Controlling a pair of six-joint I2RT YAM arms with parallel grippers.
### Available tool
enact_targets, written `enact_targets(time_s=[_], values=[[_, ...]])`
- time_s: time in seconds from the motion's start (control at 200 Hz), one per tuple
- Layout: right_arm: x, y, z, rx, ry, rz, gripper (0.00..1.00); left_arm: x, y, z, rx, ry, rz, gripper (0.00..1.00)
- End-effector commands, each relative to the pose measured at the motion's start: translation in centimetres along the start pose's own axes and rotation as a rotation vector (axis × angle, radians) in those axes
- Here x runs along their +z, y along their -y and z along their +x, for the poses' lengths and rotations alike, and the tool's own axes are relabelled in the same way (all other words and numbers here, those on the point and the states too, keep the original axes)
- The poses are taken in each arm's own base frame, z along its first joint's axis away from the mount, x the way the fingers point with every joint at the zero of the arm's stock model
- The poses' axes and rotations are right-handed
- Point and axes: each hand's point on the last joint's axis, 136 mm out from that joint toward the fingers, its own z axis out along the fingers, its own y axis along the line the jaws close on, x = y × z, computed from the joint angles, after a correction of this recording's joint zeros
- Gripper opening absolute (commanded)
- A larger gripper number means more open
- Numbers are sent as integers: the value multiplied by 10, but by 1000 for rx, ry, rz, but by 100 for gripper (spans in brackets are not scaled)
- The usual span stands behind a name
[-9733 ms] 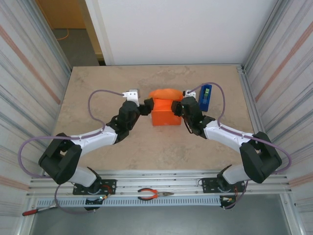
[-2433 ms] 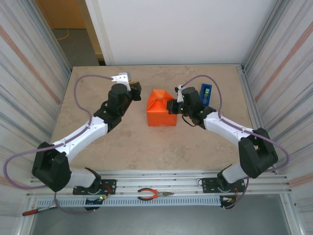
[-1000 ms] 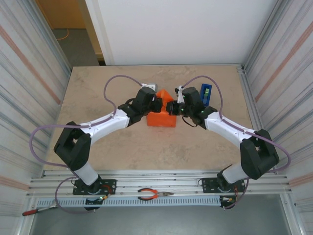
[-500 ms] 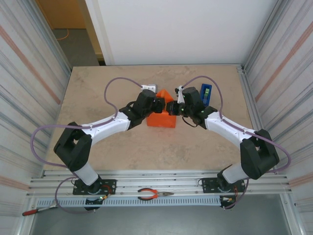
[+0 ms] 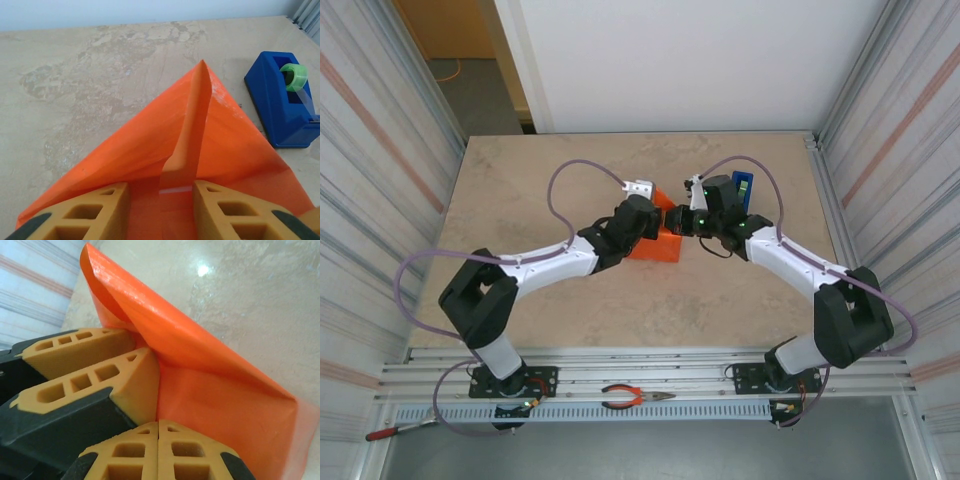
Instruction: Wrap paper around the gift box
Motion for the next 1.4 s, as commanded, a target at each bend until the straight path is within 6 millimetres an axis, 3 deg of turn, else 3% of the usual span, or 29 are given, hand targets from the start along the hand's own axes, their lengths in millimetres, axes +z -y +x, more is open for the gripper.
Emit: enact_targets(time_s=[0.0, 0.165, 0.416, 0.616, 0.907, 1.203, 1.393], values=[[-22, -16, 1, 42, -50, -54, 0, 8, -11, 80, 151, -221, -61, 38], [-27, -10, -6, 47, -35, -43, 0, 9, -11, 85, 173, -226, -76, 38], [-10, 4, 14, 73, -83, -33, 0, 6, -8, 78, 158, -220, -70, 38], [-2, 23, 31, 102, -123, 9, 0, -6, 3, 54, 56, -217, 7, 44], [-3, 27, 37, 110, -130, 16, 0, -15, 9, 25, -109, -210, 117, 49], [-2, 27, 40, 111, -135, 14, 0, -9, 7, 32, -113, -217, 98, 50], [-3, 24, 41, 112, -138, 6, 0, -1, -2, 49, -34, -231, 10, 48]])
